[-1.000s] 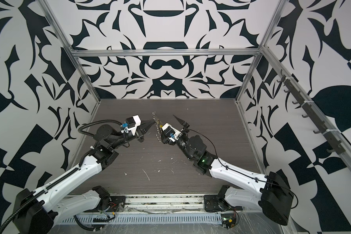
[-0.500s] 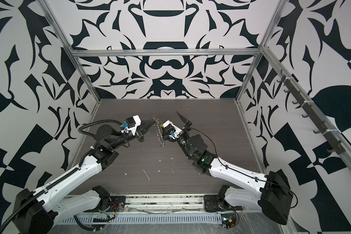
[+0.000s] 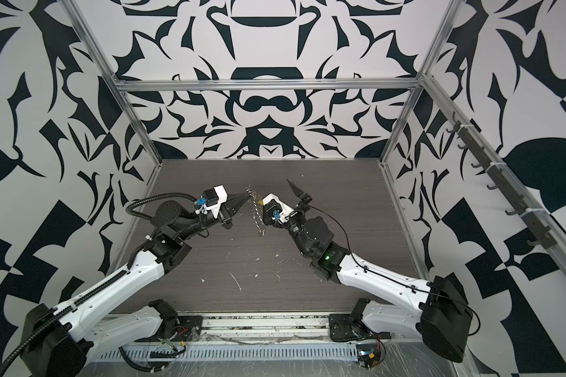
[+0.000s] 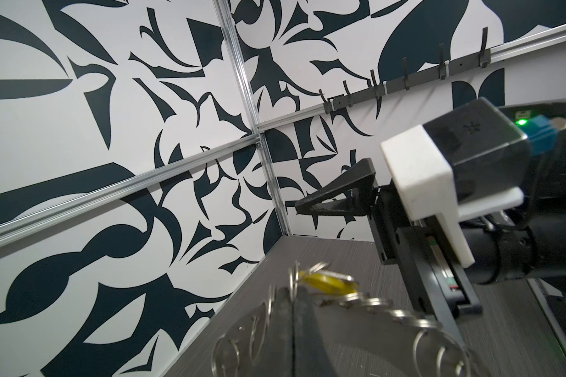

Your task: Remove the keys from the keyring

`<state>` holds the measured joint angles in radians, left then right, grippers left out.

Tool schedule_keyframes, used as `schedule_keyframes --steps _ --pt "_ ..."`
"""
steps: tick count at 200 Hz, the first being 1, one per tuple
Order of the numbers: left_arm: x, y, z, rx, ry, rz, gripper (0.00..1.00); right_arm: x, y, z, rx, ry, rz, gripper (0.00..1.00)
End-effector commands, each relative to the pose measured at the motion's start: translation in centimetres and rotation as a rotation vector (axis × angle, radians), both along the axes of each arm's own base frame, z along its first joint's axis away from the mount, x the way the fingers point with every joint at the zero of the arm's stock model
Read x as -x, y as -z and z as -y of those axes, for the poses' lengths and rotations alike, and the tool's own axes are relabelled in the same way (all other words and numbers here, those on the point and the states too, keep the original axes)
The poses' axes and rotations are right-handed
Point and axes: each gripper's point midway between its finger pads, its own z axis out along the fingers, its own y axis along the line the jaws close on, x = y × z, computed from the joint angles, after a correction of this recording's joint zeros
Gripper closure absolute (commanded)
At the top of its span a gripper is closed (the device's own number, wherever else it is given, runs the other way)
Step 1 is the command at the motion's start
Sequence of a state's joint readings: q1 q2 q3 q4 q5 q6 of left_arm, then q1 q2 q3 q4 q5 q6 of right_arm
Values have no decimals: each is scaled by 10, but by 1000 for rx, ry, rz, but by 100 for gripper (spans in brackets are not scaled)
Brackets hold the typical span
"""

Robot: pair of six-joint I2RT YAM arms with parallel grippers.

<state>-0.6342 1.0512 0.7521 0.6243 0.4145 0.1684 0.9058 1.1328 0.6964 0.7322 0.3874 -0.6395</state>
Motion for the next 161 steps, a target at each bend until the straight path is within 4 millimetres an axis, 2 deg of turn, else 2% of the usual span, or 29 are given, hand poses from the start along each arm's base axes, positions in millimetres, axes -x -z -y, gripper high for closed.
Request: schedule_keyframes --steps 1,76,161 --pt "8 -34 -5 62 2 75 100 6 -36 13 -112 20 63 3" --pt "9 -33 -5 63 9 70 100 8 -49 13 -179 -18 56 3" --pt "9 -33 -4 64 10 67 100 13 -68 11 -331 -106 44 3"
